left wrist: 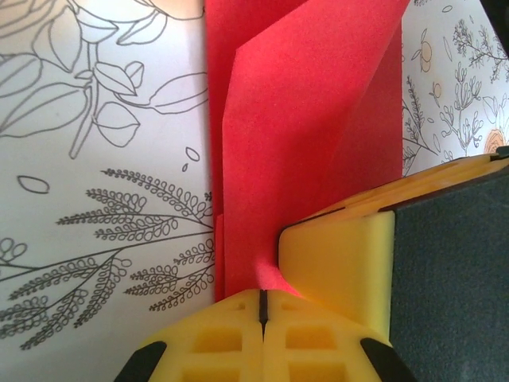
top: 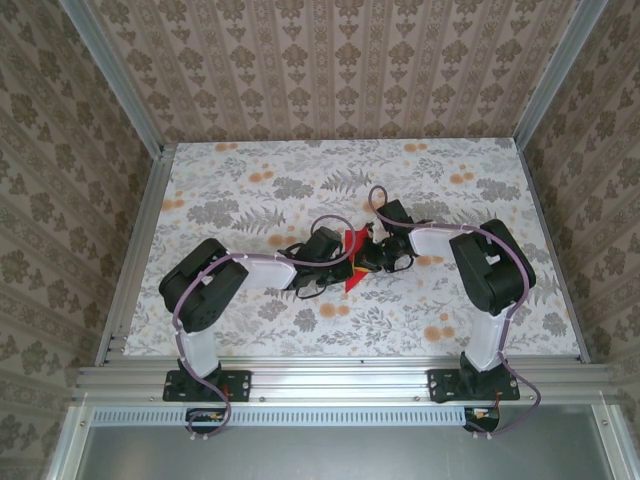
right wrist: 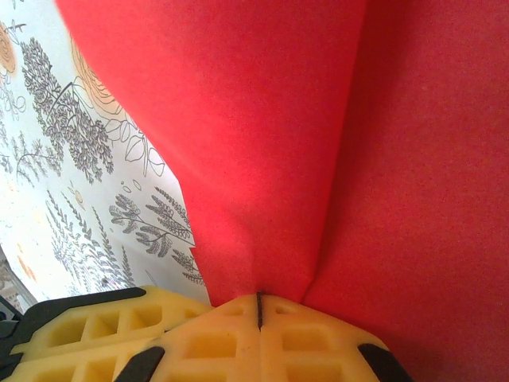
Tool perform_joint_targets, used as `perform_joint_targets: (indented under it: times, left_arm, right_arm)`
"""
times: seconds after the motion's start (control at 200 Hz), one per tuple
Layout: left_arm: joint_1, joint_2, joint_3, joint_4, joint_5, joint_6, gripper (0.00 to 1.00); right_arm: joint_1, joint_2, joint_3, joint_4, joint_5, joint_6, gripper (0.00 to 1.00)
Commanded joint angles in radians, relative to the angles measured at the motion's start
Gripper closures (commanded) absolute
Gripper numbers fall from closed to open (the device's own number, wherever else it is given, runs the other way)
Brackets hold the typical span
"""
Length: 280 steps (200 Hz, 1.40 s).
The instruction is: Fold a paper plane with a square sheet of paper (pick it up from the middle)
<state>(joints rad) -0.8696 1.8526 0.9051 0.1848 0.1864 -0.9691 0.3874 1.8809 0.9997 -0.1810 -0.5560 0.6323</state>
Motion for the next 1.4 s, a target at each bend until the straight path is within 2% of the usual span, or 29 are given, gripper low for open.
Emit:
perform_joint_targets:
  times: [0.0,0.355,0.63,0.935,1.1,1.26,1.395]
  left_arm:
    - [-0.009,0.046,-0.014,-0.143,0.005,0.019,1.0]
    - [-0.009,0.051,-0.009,-0.154,0.012,0.033,1.0]
    - [-0.009,0.05,-0.009,-0.16,0.015,0.037,1.0]
    - [-0.012,0.033,-0.012,-0.162,0.015,0.037,1.0]
    - [-0.002,-0.054,-0.028,-0.111,0.038,0.03,1.0]
    - [0.017,-0.189,-0.066,-0.051,0.011,0.012,0.92]
    - [0.019,-0.246,-0.093,-0.009,0.004,-0.001,0.88]
  right_arm:
    - [-0.023,0.044,0.008,0.007,0.074,0.011,0.95]
    - [-0.038,0.041,0.076,0.019,0.033,0.007,0.94]
    - [-0.05,0.121,0.134,0.007,0.07,-0.011,0.94]
    - [-0.08,0.13,0.164,-0.01,0.112,-0.027,0.94]
    - [-0.064,0.109,0.1,0.016,0.1,0.008,0.94]
    - [-0.037,0.058,0.0,0.045,0.133,0.1,0.94]
    - [0.002,-0.002,-0.08,0.085,0.187,0.219,0.94]
